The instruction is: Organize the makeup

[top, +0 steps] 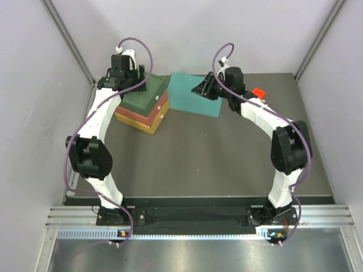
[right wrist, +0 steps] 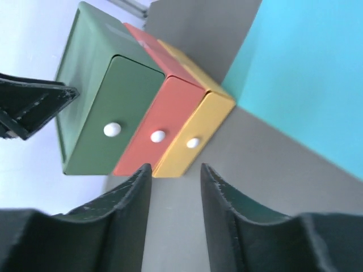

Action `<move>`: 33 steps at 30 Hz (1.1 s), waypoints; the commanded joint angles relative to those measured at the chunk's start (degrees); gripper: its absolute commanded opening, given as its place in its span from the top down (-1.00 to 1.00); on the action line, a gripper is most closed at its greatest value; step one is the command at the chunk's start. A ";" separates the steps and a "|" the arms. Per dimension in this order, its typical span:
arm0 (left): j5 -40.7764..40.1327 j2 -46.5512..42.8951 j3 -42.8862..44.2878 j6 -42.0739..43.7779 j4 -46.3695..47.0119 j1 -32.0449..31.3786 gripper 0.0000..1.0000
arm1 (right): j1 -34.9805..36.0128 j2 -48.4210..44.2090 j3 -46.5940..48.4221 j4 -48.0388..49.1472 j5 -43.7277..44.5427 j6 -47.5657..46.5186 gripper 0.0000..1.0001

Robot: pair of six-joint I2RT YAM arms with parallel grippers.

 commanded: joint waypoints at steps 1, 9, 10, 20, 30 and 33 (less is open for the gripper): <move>3.11 -5.44 -0.35 -0.68 -2.09 0.12 -0.66 | 0.62 -5.62 2.24 -13.62 8.59 -14.31 0.14; 13.50 -7.55 3.16 -2.61 -1.03 -1.54 -0.98 | 0.35 -14.06 -1.36 -21.71 23.96 -23.89 -0.99; 13.50 -7.81 3.34 -2.35 -0.85 -2.07 -0.98 | 0.27 -14.51 -1.54 -23.20 26.07 -24.42 -0.99; 19.30 -6.50 5.19 0.19 -0.06 -10.33 -0.98 | -5.08 -21.62 -9.52 -26.37 34.71 -25.65 -0.99; 19.56 -3.86 0.71 0.11 -0.32 -15.61 -0.98 | -12.57 -27.60 -19.11 -27.43 34.27 -26.45 -0.99; 20.35 -4.04 -2.36 -0.68 0.82 -16.66 -0.98 | -12.92 -29.27 -22.45 -27.43 34.53 -26.19 -0.99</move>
